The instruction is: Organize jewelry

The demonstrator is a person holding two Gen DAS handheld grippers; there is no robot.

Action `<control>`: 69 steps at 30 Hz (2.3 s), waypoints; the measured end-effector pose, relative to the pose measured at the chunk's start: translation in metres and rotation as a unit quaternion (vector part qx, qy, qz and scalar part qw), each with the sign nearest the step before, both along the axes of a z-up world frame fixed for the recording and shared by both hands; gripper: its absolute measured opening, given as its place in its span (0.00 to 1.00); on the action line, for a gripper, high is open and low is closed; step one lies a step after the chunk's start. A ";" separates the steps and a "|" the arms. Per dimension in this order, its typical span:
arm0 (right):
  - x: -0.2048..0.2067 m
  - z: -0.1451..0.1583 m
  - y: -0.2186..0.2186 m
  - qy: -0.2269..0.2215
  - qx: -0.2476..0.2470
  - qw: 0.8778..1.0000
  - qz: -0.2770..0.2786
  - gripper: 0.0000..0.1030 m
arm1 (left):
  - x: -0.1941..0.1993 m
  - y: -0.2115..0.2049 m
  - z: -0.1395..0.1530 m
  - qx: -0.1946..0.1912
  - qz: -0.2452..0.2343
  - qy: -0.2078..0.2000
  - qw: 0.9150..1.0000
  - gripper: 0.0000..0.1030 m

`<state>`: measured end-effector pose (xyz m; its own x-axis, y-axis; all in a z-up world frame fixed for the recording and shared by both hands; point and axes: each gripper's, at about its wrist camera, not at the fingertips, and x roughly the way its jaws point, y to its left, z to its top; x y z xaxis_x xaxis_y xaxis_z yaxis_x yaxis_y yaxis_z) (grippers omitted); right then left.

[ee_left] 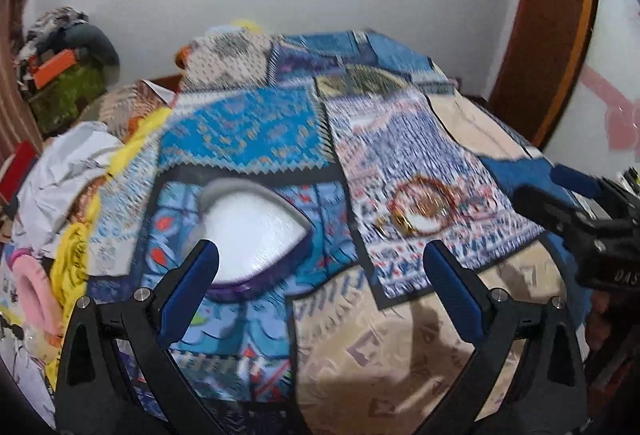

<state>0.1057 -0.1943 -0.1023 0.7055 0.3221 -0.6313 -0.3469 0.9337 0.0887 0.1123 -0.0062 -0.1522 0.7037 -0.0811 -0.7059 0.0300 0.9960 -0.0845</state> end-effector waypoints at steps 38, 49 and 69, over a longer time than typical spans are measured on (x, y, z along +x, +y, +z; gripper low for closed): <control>0.033 -0.036 0.004 0.083 -0.009 0.996 0.042 0.39 | 0.051 -0.023 -0.034 -0.088 -0.086 0.038 0.992 0.22; 0.032 -0.039 0.009 0.072 -0.031 0.996 0.043 0.07 | 0.048 -0.028 -0.033 -0.078 -0.092 0.032 0.992 0.07; 0.011 0.005 -0.016 0.024 0.014 1.000 0.001 0.06 | 0.021 -0.027 0.005 -0.086 -0.086 -0.011 0.993 0.05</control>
